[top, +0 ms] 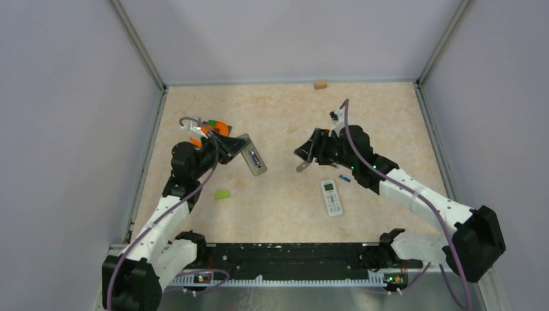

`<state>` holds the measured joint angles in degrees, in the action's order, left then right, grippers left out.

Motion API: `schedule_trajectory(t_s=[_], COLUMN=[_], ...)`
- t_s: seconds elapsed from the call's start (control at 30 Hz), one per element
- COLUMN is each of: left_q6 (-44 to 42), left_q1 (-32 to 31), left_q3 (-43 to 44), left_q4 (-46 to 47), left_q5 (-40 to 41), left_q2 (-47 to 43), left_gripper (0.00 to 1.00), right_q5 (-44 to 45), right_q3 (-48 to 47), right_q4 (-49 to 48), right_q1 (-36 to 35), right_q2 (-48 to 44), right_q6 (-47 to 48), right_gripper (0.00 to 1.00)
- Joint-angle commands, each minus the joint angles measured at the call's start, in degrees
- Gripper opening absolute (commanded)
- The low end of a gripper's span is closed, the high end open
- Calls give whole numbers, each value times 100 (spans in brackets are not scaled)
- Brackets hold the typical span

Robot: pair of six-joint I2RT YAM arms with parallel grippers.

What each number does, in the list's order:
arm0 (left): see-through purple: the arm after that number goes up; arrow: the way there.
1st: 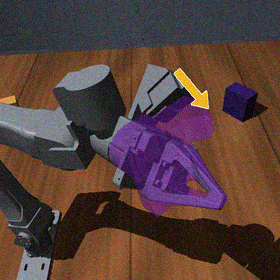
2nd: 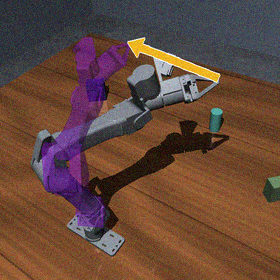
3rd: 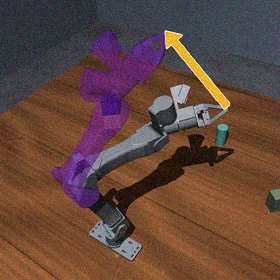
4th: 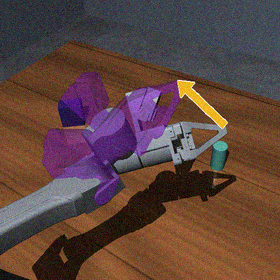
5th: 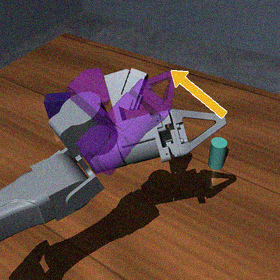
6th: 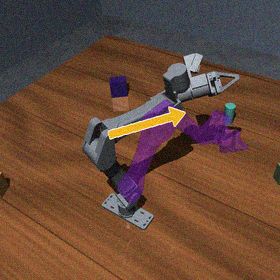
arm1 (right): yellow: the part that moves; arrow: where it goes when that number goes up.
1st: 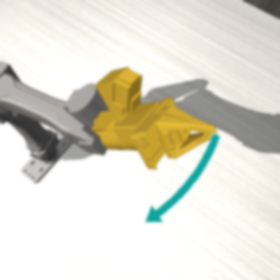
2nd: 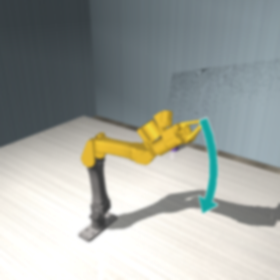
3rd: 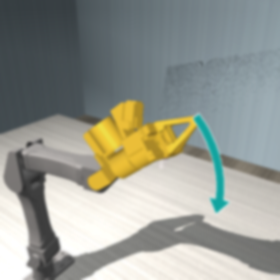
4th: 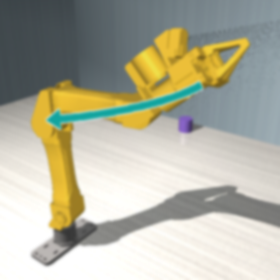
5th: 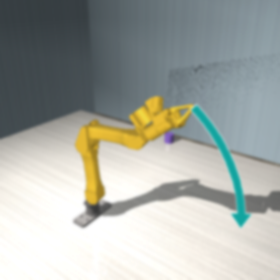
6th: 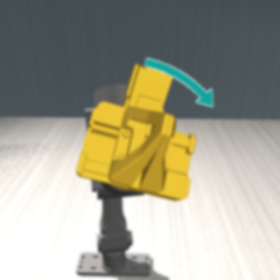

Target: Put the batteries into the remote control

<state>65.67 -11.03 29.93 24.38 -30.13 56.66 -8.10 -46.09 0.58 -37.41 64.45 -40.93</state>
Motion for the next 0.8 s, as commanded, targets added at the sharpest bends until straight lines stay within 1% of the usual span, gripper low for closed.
schedule_trajectory(t_s=[0.0, 0.07, 0.2, 0.27, 0.37, 0.4, 0.43, 0.53, 0.6, 0.77], left_q6=[-1452, -1704, -1844, -1835, -1806, -1797, -1782, -1733, -1688, -1656], left_q1=[56, 65, 66, 68, 66, 70, 74, 74, 74, 83], left_q3=[326, 309, 281, 263, 256, 246, 235, 198, 164, 127], left_q4=[-1945, -2116, -2285, -2278, -2250, -2230, -2210, -2111, -2013, -1894], left_q5=[993, 1127, 1202, 1146, 1060, 1052, 1044, 999, 935, 744], left_q2=[-930, -1191, -1440, -1449, -1421, -1411, -1412, -1412, -1412, -1375], left_gripper=[0, 0, 0, 0, 0, 0, 0, 0, 0, 0], right_q5=[424, 319, 147, 140, 459, 663, 922, 1449, 1672, 1879], right_q3=[-490, -526, -548, -599, -863, -1041, -1160, -1560, -1732, -1968], right_q4=[730, 691, 544, 500, 686, 807, 899, 1287, 1402, 1543], right_q1=[41, 41, 33, 1, -198, -307, -415, -628, -678, -699], right_q2=[553, 743, 1133, 1386, 1892, 2081, 2292, 2966, 3288, 3697], right_q6=[872, 1014, 1256, 1288, 1369, 1444, 1524, 1792, 1923, 2224], right_gripper=[60, 59, 60, 58, 47, 43, 41, 37, 36, 35])
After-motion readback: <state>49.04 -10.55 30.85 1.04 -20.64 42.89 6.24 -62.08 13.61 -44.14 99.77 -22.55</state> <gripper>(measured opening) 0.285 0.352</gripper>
